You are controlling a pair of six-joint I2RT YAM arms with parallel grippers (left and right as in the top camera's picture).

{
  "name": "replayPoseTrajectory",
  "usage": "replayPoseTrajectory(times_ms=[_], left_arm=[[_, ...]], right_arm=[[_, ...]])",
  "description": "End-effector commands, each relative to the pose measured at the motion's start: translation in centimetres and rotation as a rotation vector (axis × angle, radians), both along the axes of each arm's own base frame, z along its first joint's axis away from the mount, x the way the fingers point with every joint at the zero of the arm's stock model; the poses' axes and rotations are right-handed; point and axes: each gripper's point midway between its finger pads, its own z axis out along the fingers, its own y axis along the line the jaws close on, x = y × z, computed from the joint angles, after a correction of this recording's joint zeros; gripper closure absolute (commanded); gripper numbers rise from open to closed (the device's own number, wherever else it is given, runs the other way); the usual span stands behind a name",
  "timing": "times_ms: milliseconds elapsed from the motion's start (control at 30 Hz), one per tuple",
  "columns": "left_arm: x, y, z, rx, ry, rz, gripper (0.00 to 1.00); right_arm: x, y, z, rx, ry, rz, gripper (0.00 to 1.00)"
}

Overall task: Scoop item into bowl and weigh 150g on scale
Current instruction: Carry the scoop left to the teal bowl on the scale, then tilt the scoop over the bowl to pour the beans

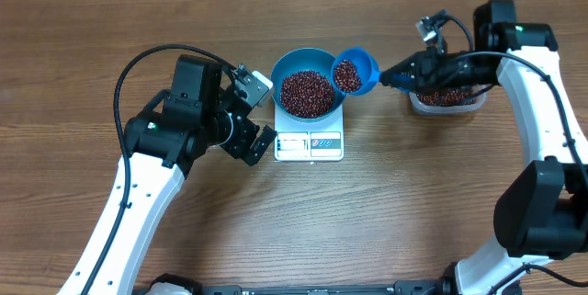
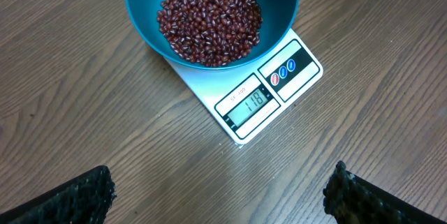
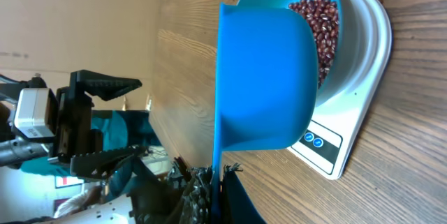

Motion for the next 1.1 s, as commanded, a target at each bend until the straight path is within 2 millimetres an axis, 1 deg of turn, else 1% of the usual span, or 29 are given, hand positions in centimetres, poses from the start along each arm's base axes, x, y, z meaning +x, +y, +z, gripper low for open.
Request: replayPoseTrajectory(times_ms=[0,233,300,567,867,967,1067], left_arm=[[-0.1,-0.3,-0.3,-0.016,0.020,0.004,0.00],[-0.1,-0.3,-0.3,-0.016,0.020,0.004,0.00],[-0.1,-0.3,-0.3,-0.016,0.020,0.004,0.00],[-0.1,-0.3,-0.3,-0.016,0.020,0.004,0.00],[-0.1,-0.3,-0.3,-0.016,0.020,0.004,0.00],[-0.1,-0.3,-0.3,-0.016,0.020,0.004,0.01],[-0.1,-0.3,-0.3,-0.016,0.020,0.004,0.00]], right_arm=[[0.7,1.2,0.8,-0.054,-0.026,0.008,0.96],[0.7,4.1,-0.3,-0.149,-0.036,0.039,0.96],[0.7,4.5,-0.5,-0.170,-0.039,0.042,0.96],[1.1,6.0,-1.3,-0.247,-0.085,0.055,0.96],[1.6,7.1,-3.1,-0.445,-0.131,0.032,0.96],[1.7,7.9,-3.0,-0.462,-0.160,0.040,0.96],[2.2,8.1,-2.5,-0.515,-0.196,0.017,0.96]])
